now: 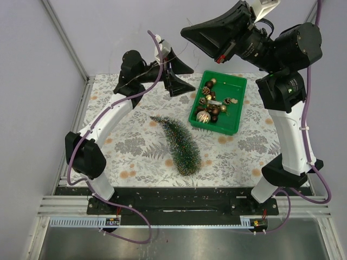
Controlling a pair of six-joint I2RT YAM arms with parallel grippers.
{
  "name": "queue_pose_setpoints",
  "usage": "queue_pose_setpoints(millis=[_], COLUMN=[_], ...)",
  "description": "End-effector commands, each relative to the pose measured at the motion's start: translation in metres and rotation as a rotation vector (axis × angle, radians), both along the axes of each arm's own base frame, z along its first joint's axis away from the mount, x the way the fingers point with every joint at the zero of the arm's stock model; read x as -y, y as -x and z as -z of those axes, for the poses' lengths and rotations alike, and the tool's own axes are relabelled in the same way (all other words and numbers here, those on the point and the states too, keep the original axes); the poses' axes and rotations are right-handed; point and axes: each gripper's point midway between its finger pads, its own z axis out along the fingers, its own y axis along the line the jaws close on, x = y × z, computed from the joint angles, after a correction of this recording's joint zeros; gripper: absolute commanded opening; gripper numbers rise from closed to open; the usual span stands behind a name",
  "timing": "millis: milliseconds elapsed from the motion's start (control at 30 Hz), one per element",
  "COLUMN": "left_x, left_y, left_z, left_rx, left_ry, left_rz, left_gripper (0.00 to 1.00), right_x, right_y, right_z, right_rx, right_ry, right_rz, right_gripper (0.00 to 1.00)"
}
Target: Decorate the small christmas tree
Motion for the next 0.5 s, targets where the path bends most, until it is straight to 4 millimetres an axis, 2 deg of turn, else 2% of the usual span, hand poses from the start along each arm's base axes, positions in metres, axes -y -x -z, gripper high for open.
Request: queue_pose_setpoints(millis=[0, 67, 133, 233, 333, 367, 400, 467], left_x=[0.01, 0.015, 0.019, 0.023, 0.025, 0.026, 0.026, 0.024], left_y=[0.02, 0.027, 0.031, 0.025, 0.017, 0.012, 0.008, 0.005], left_z=[-0.055, -0.054, -0.051, -0.049, -0.047, -0.049, -0.05, -0.056], left_rx=[0.106, 0.117, 0.117, 0.116, 0.107, 0.106, 0.101, 0.129], left_ry=[0.135, 0.137, 0.132, 0.129, 0.119, 0.117, 0.112, 0.102], left_rz=[0.107, 0.172, 0.195, 0.175, 0.139, 0.116, 0.091, 0.06], left_gripper=[0.99, 0.96, 0.88, 0.59, 0.16, 0.06, 0.0, 0.0], right_x=[0.004, 0.005, 0.005, 0.006, 0.009, 0.011, 0.013, 0.02], right_y=[0.009, 0.009, 0.01, 0.01, 0.012, 0.014, 0.016, 0.02], right_z=[-0.012, -0.013, -0.013, -0.013, -0.015, -0.016, -0.017, -0.021], right_rx=[0.045, 0.05, 0.057, 0.058, 0.071, 0.075, 0.08, 0.099], right_ry=[-0.033, -0.033, -0.031, -0.028, -0.03, -0.03, -0.032, -0.037], right_rz=[-0.008, -0.001, 0.003, 0.009, 0.023, 0.027, 0.034, 0.058], right_gripper=[0.0, 0.0, 0.0, 0.0, 0.0, 0.0, 0.0, 0.0])
